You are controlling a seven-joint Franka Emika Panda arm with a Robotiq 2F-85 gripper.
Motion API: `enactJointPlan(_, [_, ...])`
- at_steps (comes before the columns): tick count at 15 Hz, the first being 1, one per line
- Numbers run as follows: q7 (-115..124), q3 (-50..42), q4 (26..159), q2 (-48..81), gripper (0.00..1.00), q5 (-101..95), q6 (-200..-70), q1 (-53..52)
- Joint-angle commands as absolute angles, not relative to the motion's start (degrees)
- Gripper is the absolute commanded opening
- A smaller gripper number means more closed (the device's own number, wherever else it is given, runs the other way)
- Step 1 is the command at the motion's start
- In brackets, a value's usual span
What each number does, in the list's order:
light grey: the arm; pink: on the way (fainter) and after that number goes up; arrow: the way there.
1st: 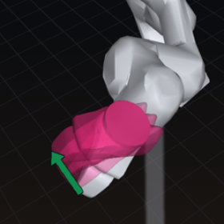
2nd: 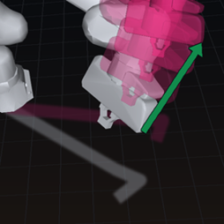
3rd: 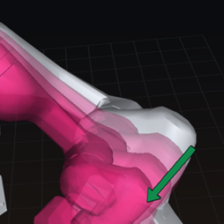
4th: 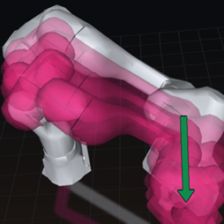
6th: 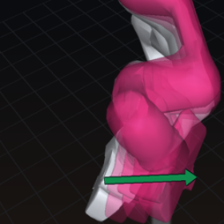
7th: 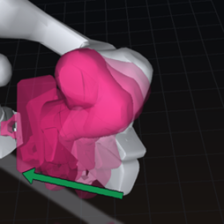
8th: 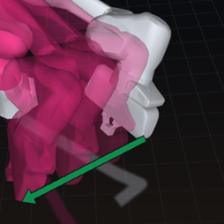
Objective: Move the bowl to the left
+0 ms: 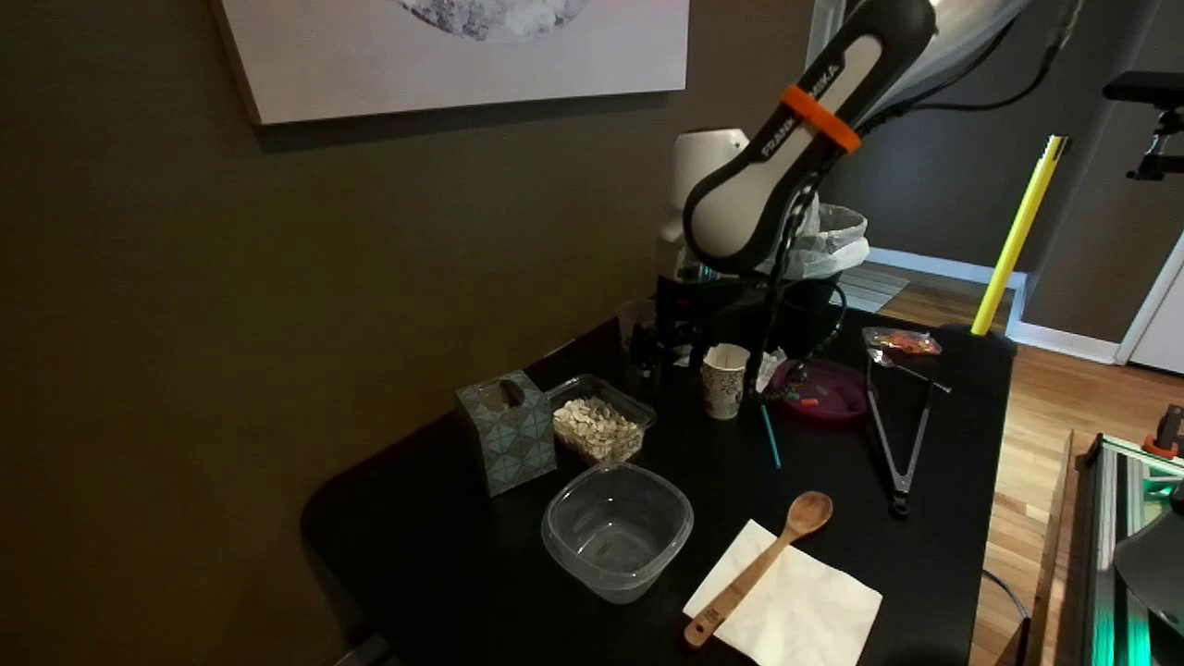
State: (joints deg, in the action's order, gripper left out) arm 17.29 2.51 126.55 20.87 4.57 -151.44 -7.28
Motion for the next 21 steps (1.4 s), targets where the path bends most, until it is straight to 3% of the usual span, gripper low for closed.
enactJointPlan(1, [26.04,-1.73,120.63,29.34,1.00,1.54,-154.45,-11.12])
enactJointPlan(11, [37.61,-4.45,112.55,37.47,1.00,5.40,-151.70,-13.70])
enactJointPlan(15, [28.63,1.27,112.73,37.35,0.86,10.37,-149.99,-7.84])
enactJointPlan(21, [22.11,3.67,112.47,37.83,0.77,14.51,-147.26,-4.92])
